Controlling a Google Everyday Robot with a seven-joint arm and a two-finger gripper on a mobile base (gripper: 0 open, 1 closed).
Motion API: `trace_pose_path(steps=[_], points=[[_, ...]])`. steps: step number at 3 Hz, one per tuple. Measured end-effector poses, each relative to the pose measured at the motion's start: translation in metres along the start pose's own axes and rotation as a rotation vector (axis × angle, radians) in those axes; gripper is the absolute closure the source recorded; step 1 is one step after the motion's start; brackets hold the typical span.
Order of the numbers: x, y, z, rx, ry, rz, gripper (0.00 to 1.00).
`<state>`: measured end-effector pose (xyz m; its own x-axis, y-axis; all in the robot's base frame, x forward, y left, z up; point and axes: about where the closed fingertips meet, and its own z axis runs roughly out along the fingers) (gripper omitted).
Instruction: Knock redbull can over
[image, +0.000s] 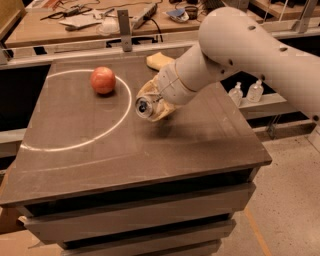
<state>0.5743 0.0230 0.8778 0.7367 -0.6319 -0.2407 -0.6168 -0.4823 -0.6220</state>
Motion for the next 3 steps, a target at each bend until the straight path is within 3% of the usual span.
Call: trace_pose_path(steps=[1, 3], points=[[0.0016, 0.0034, -0.0041, -0.067, 0.002, 0.019, 0.41], [-0.0059, 0.0069, -0.0101, -0.145, -0.009, 0.042, 0.00]])
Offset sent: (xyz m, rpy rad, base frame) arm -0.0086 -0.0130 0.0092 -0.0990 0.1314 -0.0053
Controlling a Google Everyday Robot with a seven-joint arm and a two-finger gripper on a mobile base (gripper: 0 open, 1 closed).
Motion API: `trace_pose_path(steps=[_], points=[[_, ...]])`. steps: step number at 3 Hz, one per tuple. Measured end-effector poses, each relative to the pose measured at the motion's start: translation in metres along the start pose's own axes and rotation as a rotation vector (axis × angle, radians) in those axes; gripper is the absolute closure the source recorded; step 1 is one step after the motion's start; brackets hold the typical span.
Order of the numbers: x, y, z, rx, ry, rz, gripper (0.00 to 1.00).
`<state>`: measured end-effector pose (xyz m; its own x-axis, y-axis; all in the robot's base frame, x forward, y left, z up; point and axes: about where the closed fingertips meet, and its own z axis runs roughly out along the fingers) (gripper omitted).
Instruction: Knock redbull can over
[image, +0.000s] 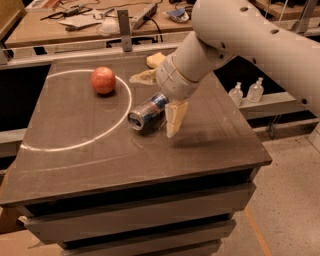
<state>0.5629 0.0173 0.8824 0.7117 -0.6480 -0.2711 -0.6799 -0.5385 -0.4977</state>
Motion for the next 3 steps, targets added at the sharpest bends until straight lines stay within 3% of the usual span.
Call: trace_pose_path(steps=[1, 2, 3], points=[[-0.003, 0.000, -0.001, -0.008, -0.005, 0.003, 0.00], [-0.008, -0.003, -0.005, 0.092, -0.028, 0.011, 0.00], [-0.002, -0.012, -0.013, 0.256, -0.055, 0.032, 0.00]])
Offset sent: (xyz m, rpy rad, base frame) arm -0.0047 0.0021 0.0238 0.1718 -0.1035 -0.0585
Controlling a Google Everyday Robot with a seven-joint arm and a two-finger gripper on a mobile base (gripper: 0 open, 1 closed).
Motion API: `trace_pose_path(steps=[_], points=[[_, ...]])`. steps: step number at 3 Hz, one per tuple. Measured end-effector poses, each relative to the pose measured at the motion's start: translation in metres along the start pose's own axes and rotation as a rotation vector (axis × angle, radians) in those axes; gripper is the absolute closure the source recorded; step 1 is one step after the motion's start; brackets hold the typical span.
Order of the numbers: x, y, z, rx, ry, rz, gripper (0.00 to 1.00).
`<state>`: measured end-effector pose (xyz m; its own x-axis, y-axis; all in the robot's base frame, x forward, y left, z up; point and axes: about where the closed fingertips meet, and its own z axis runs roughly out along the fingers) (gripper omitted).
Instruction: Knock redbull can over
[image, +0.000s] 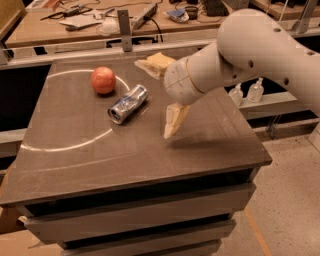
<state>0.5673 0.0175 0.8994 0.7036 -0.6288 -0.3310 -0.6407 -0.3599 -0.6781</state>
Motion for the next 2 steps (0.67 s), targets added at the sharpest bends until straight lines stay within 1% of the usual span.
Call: trace_pose_path(steps=[1, 2], points=[[0.0111, -0.0074, -0.0004, 0.138, 0.001, 0.019, 0.00], [0.0150, -0.0101, -0.0026, 0.196, 0.006, 0.025, 0.00]])
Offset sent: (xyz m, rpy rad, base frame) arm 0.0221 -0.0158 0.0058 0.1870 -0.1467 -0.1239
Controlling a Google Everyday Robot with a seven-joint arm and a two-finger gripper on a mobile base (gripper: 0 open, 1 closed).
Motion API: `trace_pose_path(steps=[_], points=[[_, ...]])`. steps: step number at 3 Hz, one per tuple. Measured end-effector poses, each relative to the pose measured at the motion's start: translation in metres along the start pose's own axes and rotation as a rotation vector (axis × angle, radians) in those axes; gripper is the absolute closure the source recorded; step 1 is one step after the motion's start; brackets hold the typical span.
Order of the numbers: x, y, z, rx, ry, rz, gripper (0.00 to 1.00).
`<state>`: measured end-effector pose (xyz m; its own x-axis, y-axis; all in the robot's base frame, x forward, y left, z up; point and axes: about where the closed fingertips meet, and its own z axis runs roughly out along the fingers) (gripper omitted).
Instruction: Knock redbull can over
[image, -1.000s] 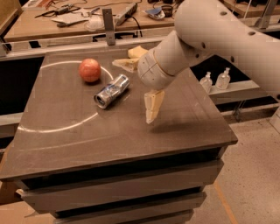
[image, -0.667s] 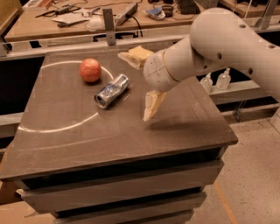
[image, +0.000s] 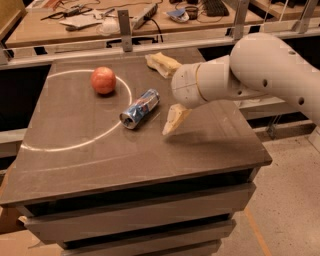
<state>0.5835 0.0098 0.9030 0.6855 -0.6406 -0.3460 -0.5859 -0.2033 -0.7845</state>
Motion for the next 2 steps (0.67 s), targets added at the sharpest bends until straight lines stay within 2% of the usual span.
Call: trace_pose_path(steps=[1, 2], points=[[0.0019, -0.0005, -0.0022, 0.064, 0.007, 0.004, 0.00], [0.0019, -0.0006, -0.0023, 0.065, 0.007, 0.004, 0.00]])
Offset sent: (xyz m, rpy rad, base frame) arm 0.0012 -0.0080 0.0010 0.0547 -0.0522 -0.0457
